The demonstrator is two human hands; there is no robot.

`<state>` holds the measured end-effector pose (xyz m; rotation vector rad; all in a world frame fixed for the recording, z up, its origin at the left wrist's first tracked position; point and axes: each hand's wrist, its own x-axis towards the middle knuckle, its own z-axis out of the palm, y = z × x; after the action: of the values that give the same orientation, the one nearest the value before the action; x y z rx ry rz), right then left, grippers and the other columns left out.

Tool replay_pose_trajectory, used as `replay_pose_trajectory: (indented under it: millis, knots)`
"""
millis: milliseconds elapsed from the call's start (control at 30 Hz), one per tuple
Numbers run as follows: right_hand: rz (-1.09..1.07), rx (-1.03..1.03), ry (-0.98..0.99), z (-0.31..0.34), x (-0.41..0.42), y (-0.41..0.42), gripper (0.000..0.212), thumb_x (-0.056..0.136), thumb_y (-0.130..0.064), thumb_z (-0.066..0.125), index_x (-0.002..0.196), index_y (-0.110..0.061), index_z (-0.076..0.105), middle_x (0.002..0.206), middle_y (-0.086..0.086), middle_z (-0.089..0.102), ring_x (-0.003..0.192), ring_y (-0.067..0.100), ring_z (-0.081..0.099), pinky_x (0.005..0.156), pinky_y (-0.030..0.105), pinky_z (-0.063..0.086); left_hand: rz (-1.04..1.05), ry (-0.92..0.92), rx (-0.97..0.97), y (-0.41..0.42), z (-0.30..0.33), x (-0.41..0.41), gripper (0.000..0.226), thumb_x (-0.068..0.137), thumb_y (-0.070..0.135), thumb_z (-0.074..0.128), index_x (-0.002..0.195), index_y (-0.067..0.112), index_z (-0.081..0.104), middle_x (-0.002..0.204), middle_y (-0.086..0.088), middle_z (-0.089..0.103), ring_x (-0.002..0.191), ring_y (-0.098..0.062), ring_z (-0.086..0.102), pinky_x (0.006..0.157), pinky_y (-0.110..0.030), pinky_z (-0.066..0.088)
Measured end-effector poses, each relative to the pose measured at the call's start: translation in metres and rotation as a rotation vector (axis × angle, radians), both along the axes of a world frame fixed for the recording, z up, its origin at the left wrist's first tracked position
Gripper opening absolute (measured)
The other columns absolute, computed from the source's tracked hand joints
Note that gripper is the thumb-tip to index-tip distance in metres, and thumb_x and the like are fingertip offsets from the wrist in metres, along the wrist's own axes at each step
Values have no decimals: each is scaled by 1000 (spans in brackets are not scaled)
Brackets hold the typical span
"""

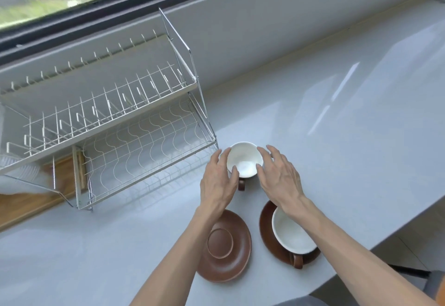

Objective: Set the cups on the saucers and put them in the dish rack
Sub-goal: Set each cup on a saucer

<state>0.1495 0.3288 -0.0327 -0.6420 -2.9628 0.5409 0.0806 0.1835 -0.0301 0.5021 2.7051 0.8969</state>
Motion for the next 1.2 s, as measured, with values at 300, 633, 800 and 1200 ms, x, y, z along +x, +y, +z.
replay_pose_trajectory:
  millis: [300,633,800,1200]
  knots:
    - [-7,-25,-54,-9,-25,0,49,100,-31,41,147,-23,34,144,0,45,95,31,65,70,39,50,197,-237,205,13,-10,-15,51,100,19,47,150,24,44,148,0,54,120,-20,63,106,-38,45]
    - [-80,-192,-75,-24,-33,1,56,95,-5,38,150,-12,30,115,18,60,96,39,58,76,38,39,306,-474,411,10,-16,-19,43,96,14,48,136,22,59,131,-4,64,106,-26,70,93,-51,59]
    - [-104,-223,-34,-22,-32,0,58,90,0,37,147,-10,35,107,20,65,93,41,58,73,35,34,312,-473,399,10,-12,-16,43,95,13,48,136,23,60,132,-5,64,106,-27,70,95,-51,58]
    - [-94,-224,55,-2,-12,-15,59,87,0,38,145,-10,39,93,21,67,78,39,55,71,37,37,337,-422,450,-9,12,7,42,93,13,50,131,25,62,121,3,63,82,3,67,80,-42,65]
